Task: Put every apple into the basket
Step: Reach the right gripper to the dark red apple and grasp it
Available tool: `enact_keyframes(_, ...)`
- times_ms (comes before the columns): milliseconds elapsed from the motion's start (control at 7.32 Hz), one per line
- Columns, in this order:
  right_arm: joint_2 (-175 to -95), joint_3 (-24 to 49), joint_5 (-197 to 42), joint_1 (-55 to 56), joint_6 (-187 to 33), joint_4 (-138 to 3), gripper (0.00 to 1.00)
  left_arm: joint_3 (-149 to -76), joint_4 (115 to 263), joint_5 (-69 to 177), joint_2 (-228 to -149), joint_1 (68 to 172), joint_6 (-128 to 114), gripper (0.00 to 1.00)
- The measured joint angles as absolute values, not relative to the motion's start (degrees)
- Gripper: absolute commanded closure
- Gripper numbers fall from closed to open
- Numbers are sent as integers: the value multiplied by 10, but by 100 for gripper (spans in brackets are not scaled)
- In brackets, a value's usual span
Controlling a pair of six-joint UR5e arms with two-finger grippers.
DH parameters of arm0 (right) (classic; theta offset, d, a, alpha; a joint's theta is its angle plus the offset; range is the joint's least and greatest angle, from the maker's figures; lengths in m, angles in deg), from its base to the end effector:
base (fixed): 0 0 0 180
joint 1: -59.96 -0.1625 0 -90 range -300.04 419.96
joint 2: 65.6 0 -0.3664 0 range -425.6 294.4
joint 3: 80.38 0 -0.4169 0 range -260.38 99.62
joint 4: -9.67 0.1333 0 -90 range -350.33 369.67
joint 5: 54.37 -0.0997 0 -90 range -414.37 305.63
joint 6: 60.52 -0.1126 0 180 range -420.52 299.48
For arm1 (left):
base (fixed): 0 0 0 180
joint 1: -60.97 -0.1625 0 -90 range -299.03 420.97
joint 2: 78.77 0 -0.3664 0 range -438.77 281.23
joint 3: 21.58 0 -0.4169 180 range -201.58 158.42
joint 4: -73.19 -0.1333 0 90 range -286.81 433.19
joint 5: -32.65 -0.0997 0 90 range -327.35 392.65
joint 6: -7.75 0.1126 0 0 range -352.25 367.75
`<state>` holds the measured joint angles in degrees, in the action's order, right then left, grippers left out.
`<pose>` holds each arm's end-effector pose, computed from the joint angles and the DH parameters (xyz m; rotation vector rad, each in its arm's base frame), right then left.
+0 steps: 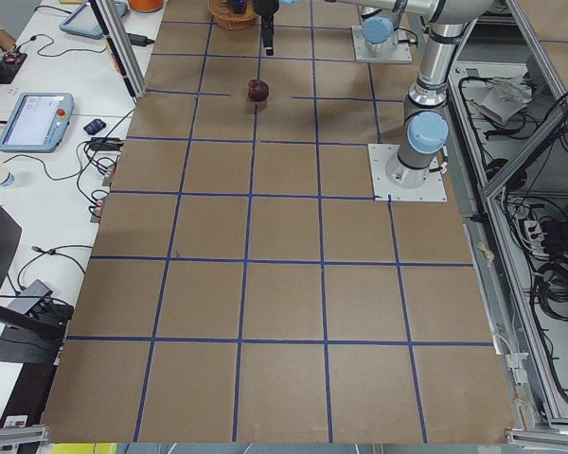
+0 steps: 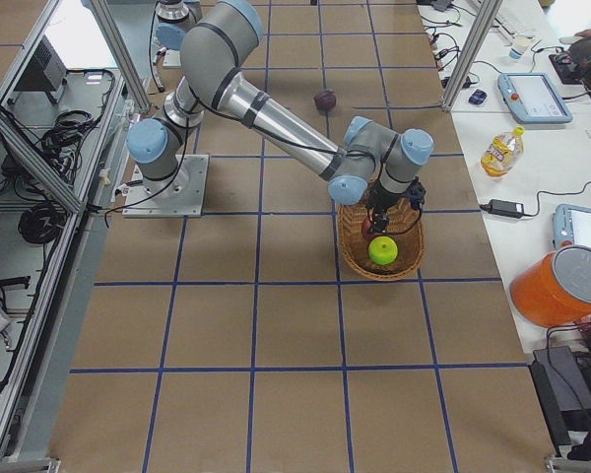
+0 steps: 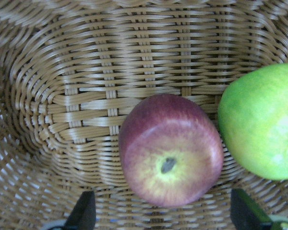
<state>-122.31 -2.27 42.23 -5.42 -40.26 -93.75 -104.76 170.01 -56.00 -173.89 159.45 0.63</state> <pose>-0.1707 -0.6615 0.1920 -0.1047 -3.0752 -0.2661 -0.2139 -0.5127 0.4188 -0.0355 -3.1269 -0.1435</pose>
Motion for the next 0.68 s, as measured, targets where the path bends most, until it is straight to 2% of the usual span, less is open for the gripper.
enact_keyframes(273, -1281, -22, 377, -95, -450, -863, 0, -1086, 1699, -586, -1703, 1571, 71, 0)
enact_keyframes(683, -1325, -13, 333, -250, -623, -822, 0, -1102, 1680, -586, -1684, 1535, 101, 0)
